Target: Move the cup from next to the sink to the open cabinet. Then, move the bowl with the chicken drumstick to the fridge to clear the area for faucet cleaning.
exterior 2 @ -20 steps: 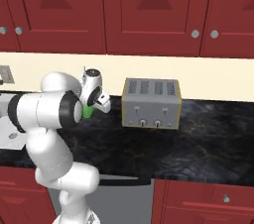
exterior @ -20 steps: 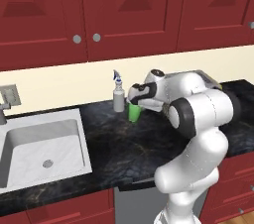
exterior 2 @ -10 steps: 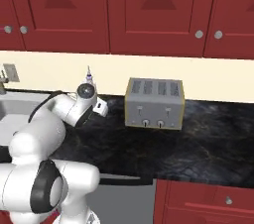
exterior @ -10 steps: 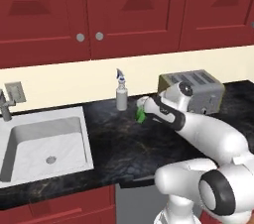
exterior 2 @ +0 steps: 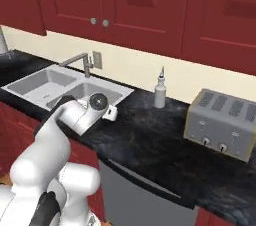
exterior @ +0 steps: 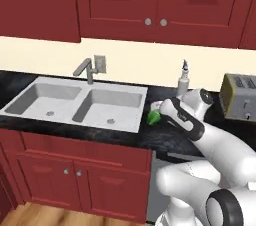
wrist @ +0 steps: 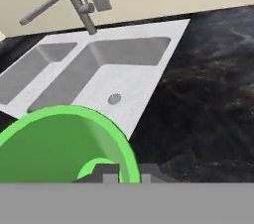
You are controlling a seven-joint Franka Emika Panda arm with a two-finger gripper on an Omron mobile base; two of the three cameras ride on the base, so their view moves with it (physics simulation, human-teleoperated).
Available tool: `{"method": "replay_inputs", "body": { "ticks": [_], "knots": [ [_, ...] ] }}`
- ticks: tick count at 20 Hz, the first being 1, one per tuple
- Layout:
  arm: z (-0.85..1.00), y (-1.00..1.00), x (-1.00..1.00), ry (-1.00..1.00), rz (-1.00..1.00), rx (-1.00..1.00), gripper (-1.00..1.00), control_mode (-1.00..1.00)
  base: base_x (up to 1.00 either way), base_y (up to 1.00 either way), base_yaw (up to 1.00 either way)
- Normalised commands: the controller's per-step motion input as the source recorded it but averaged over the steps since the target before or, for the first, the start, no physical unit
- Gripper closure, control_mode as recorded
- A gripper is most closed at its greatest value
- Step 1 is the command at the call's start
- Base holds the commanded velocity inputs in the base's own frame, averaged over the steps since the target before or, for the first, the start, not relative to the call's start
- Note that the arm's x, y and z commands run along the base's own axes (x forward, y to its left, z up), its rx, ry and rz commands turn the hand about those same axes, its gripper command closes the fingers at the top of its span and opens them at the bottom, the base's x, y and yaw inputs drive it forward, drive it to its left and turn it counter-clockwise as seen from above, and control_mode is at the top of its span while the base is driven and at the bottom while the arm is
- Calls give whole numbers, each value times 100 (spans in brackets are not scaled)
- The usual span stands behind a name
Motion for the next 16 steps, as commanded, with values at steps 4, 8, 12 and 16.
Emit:
{"method": "replay_inputs", "body": {
  "ticks": [4, 8, 12, 16],
  "knots": [
    [0, 0, 0, 0, 0, 0, 100, 100, -1, 50, 78],
    [0, 0, 0, 0, 0, 0, 100, 100, 0, 66, 79],
    [0, 0, 0, 0, 0, 0, 100, 100, 2, 65, 73],
    [0, 0, 0, 0, 0, 0, 100, 100, 50, 65, 56]
  ]
}}
